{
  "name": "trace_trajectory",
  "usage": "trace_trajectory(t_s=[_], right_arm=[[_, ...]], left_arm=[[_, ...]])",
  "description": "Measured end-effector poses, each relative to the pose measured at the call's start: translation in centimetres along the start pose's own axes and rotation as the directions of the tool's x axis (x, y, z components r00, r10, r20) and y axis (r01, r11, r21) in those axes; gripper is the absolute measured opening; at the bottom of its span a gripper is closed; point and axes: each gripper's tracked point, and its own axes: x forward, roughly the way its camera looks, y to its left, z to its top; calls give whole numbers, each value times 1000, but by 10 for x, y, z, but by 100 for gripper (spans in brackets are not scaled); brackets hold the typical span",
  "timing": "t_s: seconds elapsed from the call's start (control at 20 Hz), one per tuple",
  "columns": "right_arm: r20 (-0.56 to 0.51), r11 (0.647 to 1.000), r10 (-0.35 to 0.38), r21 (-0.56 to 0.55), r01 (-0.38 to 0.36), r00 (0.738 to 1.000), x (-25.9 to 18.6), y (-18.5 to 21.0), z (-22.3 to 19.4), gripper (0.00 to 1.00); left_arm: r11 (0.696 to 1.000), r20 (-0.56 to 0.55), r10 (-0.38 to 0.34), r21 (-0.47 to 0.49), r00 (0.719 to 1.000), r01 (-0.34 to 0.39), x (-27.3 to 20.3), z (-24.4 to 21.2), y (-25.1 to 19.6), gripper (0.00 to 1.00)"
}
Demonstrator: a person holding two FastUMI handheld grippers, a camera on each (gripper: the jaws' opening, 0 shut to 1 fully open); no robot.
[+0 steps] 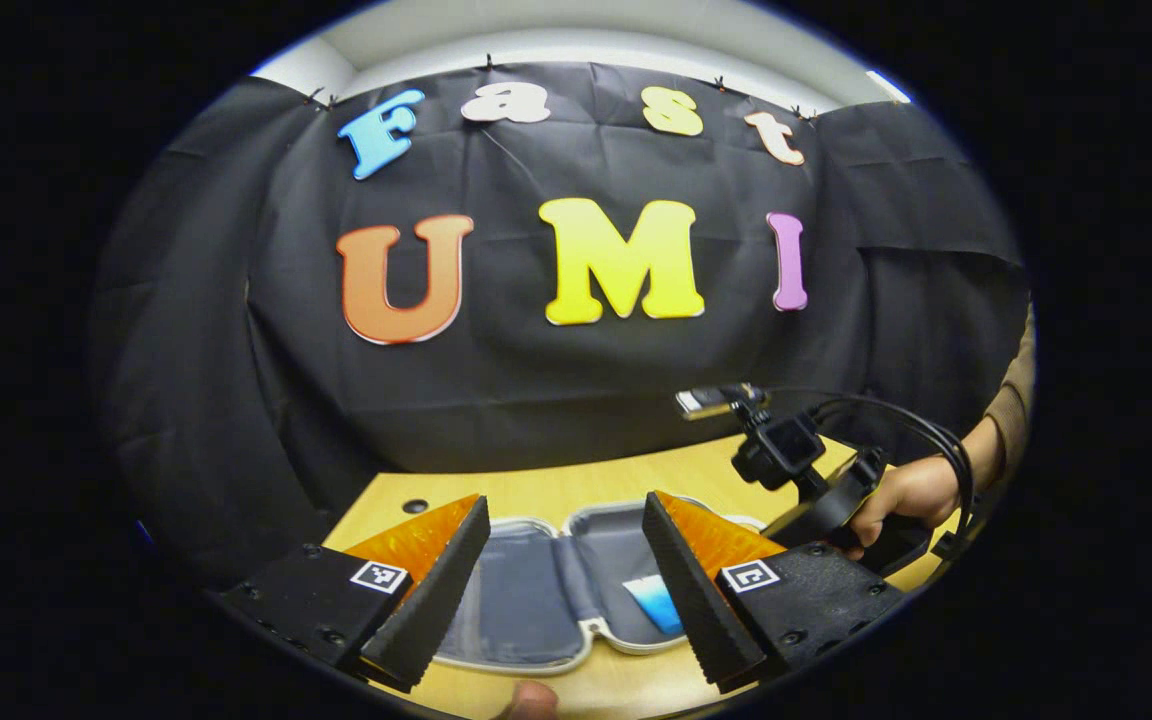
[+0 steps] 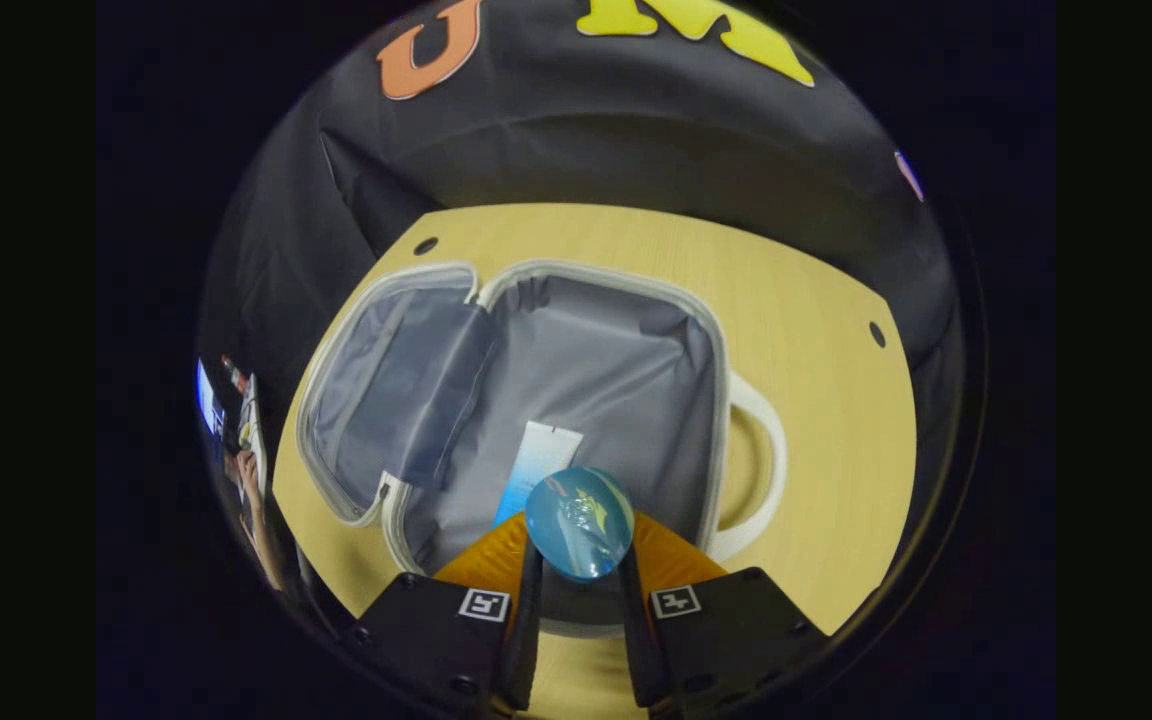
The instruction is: First open the suitcase, pack the skin care products into it, and then close the suitcase.
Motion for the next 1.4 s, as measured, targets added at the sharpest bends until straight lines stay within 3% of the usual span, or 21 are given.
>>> trace_trajectory(t_s=[0.15, 0.25, 0.4, 0.75, 0.85, 1.05, 1.2, 1.25, 1.3, 1.4], right_arm=[[-11, 996, -35, 82, 36, 999, 10, -1, 16, 34], [-32, 985, -53, 161, 57, 998, 26, -5, 24, 34], [-77, 962, -73, 256, 90, 994, 50, -12, 26, 34], [-139, 933, -98, 332, 139, 985, 78, -20, 17, 35], [-127, 932, -103, 335, 141, 987, 78, -18, 19, 37], [-98, 927, -101, 351, 129, 990, 68, -16, 18, 45], [-39, 926, -68, 368, 77, 997, 39, -6, 19, 70], [-3, 930, -64, 363, 61, 998, 24, -7, 23, 67], [42, 934, -70, 354, 51, 997, 6, -9, 29, 73], [173, 946, -93, 322, 33, 981, -41, -20, 49, 74]], left_arm=[[997, 30, 73, 14, 997, -74, -19, 20, 37, 98], [997, 31, 76, -34, 997, -75, -27, 20, 53, 98], [984, -9, 130, -124, 991, -130, -17, 4, 86, 98], [946, -164, 254, -164, 953, -280, -11, -67, 178, 98], [923, -233, 277, -207, 932, -326, -3, -97, 205, 98], [857, -376, 228, -360, 898, -368, 12, -161, 227, 98], [797, -455, 153, -468, 877, -382, 25, -208, 225, 97], [768, -477, 120, -511, 871, -385, 28, -218, 223, 98], [743, -493, 93, -544, 865, -390, 30, -228, 219, 98], [701, -507, 51, -595, 860, -392, 37, -241, 214, 98]])
